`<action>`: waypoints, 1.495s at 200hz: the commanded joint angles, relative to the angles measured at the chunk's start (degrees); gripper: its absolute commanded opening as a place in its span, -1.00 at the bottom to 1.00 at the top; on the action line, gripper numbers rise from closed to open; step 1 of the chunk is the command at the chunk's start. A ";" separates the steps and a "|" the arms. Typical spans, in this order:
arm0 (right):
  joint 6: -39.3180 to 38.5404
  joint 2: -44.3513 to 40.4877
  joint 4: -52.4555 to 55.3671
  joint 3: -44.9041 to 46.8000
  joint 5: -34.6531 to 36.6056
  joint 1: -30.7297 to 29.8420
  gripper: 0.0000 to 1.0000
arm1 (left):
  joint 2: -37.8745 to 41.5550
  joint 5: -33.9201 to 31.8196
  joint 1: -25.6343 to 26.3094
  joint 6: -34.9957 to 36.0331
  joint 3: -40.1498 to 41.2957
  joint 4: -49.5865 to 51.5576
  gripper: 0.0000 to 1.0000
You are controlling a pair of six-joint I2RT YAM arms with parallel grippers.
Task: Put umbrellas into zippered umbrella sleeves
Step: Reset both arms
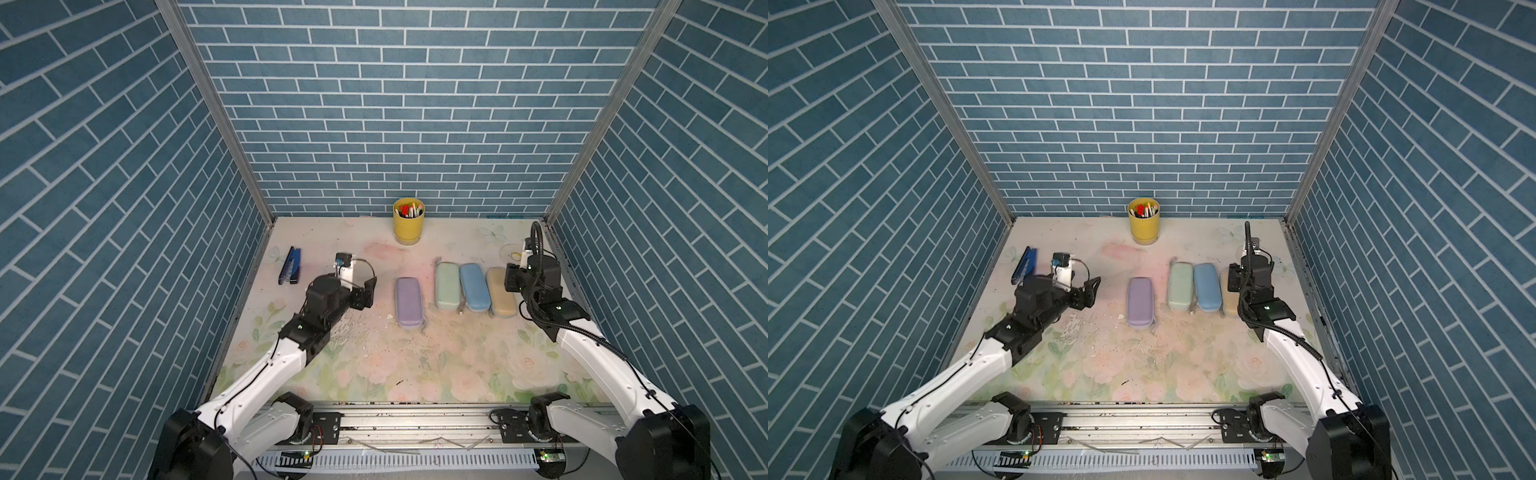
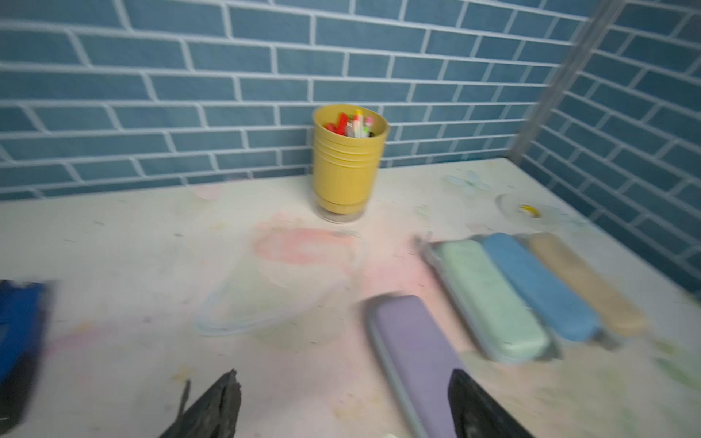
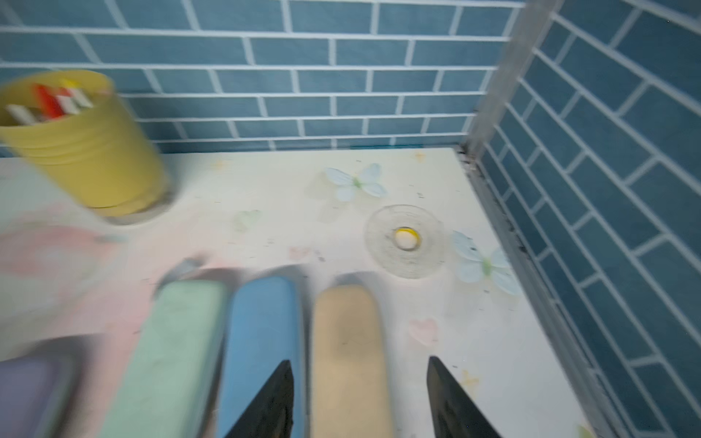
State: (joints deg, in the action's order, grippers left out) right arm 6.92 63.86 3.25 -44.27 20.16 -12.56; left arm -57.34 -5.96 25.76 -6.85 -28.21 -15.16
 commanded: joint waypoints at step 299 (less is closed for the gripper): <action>-2.26 23.62 -53.17 22.54 -5.56 12.51 0.98 | -29.63 -7.86 -23.47 7.85 8.80 -38.74 0.99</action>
State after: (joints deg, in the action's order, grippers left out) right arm 5.52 87.37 -49.25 -20.73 14.87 -0.30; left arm -87.46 -13.98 2.48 2.15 -19.35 -55.57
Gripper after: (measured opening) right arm 0.989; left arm 0.994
